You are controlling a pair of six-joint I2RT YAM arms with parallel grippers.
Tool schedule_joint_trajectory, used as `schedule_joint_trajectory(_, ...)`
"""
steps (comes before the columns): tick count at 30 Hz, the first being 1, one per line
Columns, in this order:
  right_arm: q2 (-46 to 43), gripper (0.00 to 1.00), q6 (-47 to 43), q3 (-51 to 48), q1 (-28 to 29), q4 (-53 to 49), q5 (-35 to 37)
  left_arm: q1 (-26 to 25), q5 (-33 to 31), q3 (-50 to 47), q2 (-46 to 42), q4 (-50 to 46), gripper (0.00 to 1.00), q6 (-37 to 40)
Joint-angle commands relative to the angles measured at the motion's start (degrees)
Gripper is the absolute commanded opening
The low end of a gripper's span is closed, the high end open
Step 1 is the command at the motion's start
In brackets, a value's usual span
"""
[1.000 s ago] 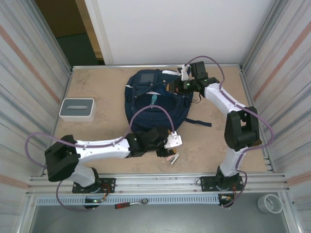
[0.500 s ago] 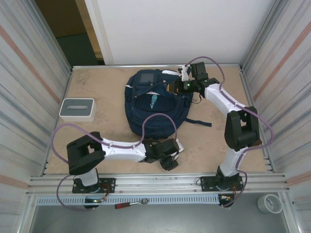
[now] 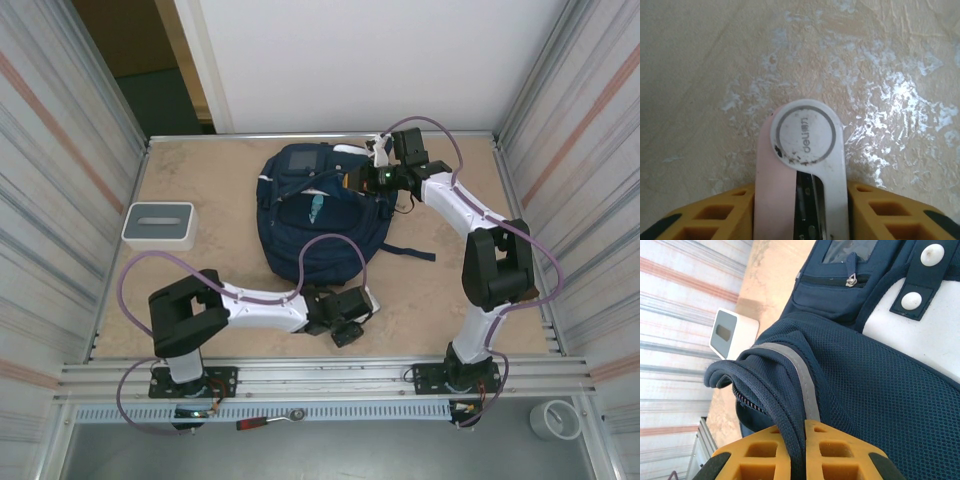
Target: Pack the student bag
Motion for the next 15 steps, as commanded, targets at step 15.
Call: schedule_joint_trajectory(15,-0.9,0.00,-1.2,0.8,-2.9,-1.3,-3.1,22.0,-9.7,2.0,-18.4,4.5,0.40,45.0)
